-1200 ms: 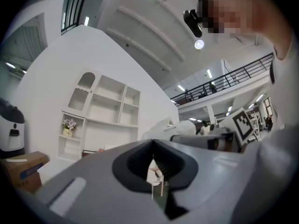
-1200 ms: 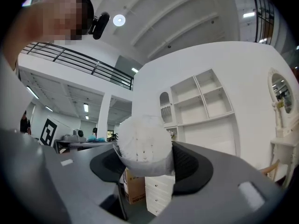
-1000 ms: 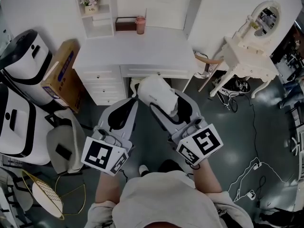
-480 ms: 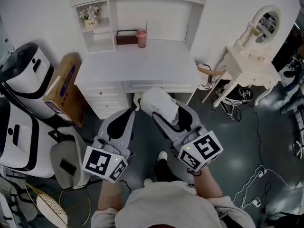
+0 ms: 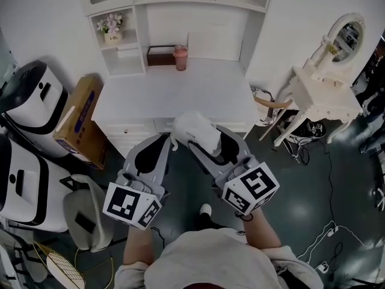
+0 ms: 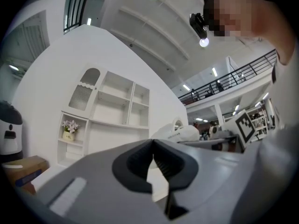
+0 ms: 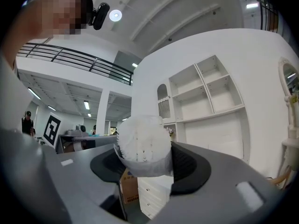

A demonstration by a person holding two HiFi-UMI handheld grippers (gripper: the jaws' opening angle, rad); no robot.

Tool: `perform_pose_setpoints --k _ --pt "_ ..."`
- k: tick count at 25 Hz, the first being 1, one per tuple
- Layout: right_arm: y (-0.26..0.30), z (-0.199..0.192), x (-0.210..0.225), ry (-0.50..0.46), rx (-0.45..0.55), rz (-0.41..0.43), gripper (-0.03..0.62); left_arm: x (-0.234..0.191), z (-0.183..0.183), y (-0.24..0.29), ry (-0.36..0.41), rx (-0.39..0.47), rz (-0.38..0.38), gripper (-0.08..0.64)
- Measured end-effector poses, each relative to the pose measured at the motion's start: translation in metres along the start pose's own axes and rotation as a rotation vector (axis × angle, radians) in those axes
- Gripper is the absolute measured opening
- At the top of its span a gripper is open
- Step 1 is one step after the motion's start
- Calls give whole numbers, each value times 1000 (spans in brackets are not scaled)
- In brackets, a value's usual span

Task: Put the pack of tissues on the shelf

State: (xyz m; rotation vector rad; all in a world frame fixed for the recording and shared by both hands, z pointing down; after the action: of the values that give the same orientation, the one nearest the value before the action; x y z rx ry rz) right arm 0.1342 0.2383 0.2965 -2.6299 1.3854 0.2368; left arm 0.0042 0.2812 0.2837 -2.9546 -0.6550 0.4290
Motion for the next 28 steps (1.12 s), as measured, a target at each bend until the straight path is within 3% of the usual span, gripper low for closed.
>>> perform_pose_setpoints --k 17,28 --pt "39 -29 128 13 17 45 261 -13 -10 131 7 22 40 0" --pt "50 -51 167 47 22 56 261 -22 -25 169 15 2 68 0"
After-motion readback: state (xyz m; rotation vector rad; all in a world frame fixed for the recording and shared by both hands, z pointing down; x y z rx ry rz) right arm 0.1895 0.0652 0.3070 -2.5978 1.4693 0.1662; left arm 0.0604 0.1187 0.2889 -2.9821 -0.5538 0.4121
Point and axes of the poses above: the fingertips, and each gripper's own axes: y forward along the fingers, x to its right, z out of its top, the point moved 5 cm from there along -y, backward along the fingers, and after that the axes turned 15 degrees about -y, right-handed, at the moved point
